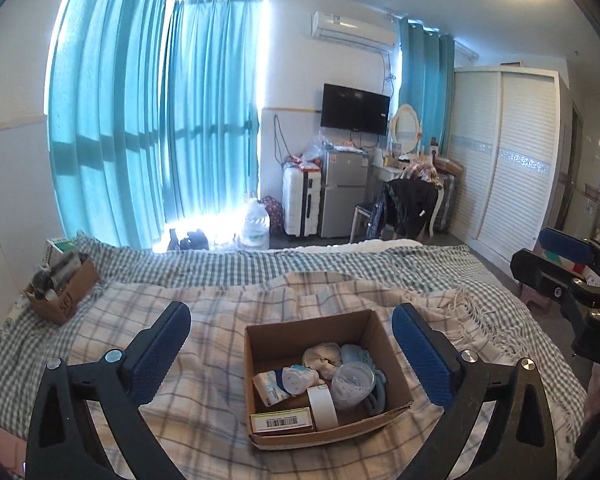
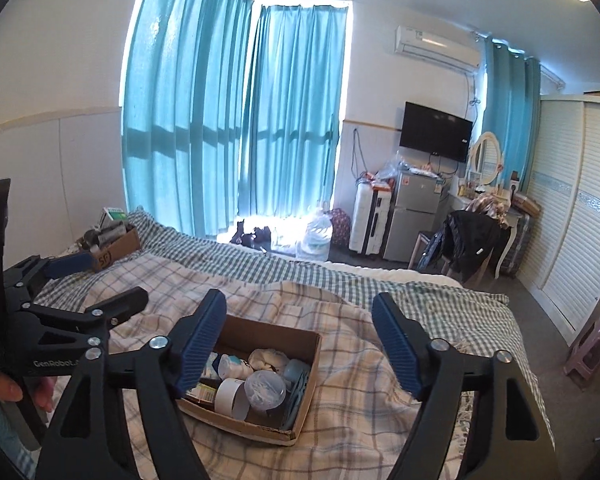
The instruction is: Organize objects
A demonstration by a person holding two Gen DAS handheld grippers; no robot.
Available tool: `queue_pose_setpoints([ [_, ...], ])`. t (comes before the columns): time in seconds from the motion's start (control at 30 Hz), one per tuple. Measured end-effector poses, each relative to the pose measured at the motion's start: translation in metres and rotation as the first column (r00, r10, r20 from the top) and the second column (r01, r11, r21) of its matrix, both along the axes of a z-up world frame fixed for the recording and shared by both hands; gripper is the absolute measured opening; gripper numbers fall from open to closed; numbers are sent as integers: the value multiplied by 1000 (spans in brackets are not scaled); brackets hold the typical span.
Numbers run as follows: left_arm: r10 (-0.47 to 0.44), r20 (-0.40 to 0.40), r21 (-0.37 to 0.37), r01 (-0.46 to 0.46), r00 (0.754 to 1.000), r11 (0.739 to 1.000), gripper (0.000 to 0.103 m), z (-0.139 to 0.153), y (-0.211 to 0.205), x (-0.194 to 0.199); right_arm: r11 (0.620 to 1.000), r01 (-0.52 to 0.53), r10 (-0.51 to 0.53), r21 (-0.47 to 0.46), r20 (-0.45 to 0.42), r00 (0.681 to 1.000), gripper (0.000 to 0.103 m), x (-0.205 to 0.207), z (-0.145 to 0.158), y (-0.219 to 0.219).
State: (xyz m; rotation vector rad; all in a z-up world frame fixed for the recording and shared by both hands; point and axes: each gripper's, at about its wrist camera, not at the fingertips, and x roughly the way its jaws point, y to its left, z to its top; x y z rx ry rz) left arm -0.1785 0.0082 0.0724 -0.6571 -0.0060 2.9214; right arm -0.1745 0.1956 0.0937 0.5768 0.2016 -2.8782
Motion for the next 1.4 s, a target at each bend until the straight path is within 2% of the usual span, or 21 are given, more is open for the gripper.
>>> queue_pose_setpoints([
  [0.13, -6, -55, -1, 6, 998, 1000, 103, 6, -4, 20, 999, 43, -44, -30, -47, 998, 95, 23, 2, 12],
  [0.27, 6, -127, -34, -10, 992, 999, 103, 3, -4, 41, 996, 75, -79, -57, -66, 995, 103, 36, -3, 22],
  [0.4, 22, -138, -36, -27, 990, 999, 103, -7, -1, 49, 990, 123, -131, -75, -106, 986, 103, 49, -17, 26],
  [0.67, 87, -139, -50, -94, 986, 994, 103, -41, -1, 57, 994, 100, -105, -44, -109, 989, 103, 47, -52, 18],
  [0.83, 134, -102, -20, -137, 986, 990, 103, -76, -7, 61, 993, 113, -116, -42, -93, 989, 103, 44, -102, 21],
  [0.93, 144, -74, 45, -141, 987, 989, 103, -96, -14, 62, 992, 128, -128, 0, -55, 990, 103, 34, -129, 19],
  [1.0, 167, -83, 63, -162, 982, 985, 103, -105, -18, 64, 992, 130, -130, -1, -29, 991, 103, 28, -140, 19],
  [1.07, 175, -75, 58, -171, 982, 984, 103, -110, -18, 64, 993, 121, -121, -15, -10, 993, 103, 25, -144, 19],
  [1.4, 135, -42, 10, -135, 990, 991, 103, -122, -6, 59, 990, 136, -137, -33, -24, 990, 103, 28, -136, 18],
])
